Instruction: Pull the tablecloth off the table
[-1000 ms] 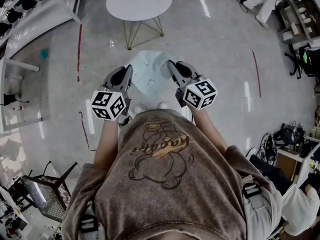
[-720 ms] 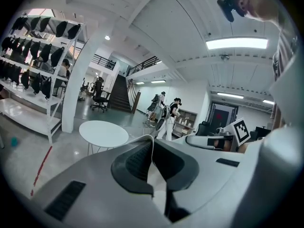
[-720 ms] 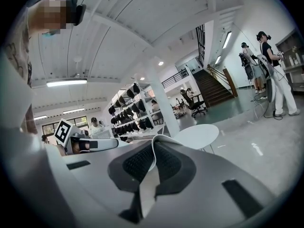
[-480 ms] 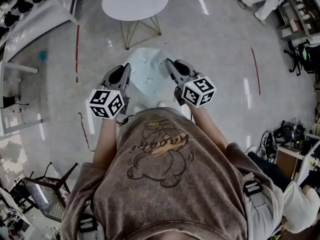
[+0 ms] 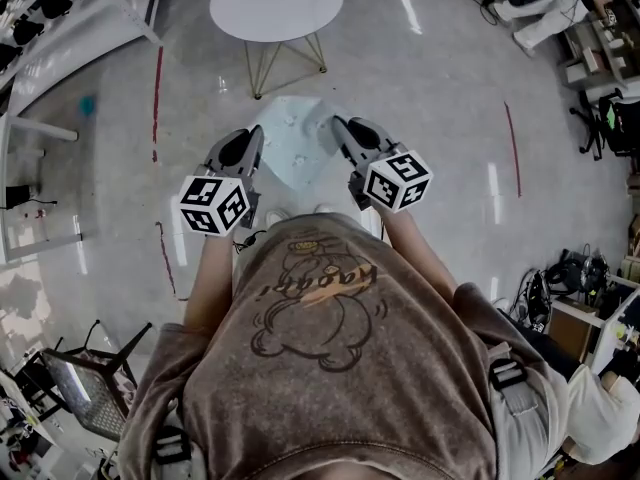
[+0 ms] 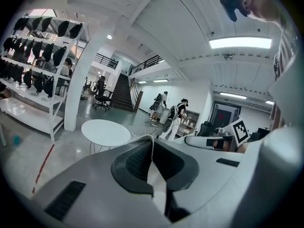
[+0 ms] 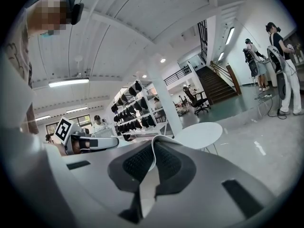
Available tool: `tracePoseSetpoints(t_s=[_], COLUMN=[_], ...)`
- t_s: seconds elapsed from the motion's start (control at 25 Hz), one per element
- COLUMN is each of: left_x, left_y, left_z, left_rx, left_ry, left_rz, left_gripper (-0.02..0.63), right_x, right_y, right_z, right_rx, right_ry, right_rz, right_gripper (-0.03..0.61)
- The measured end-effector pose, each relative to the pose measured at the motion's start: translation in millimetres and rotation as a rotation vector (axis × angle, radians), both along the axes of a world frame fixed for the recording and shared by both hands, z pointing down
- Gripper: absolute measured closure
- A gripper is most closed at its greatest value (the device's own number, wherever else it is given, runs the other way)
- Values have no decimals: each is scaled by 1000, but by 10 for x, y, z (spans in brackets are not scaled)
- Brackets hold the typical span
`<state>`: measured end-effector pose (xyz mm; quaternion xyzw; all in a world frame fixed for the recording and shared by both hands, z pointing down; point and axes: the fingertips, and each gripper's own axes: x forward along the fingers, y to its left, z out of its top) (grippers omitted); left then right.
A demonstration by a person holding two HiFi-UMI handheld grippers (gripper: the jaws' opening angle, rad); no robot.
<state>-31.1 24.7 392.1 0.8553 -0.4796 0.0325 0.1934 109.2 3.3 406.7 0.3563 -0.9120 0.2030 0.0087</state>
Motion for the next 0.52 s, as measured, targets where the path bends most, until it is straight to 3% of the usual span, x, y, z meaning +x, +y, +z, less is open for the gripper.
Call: tracePoseSetpoints(t_s=[0.52], left_x=[1], left_y=[30], left_z=[67], left_rx=[-21], left_ry=[21], left_rz=[-1], left_gripper=[594], right_x=[16], right_y=[16], right_z=[51], right_rx=[-21], right_ry=[-20], right_rz=[20], right_gripper=[568])
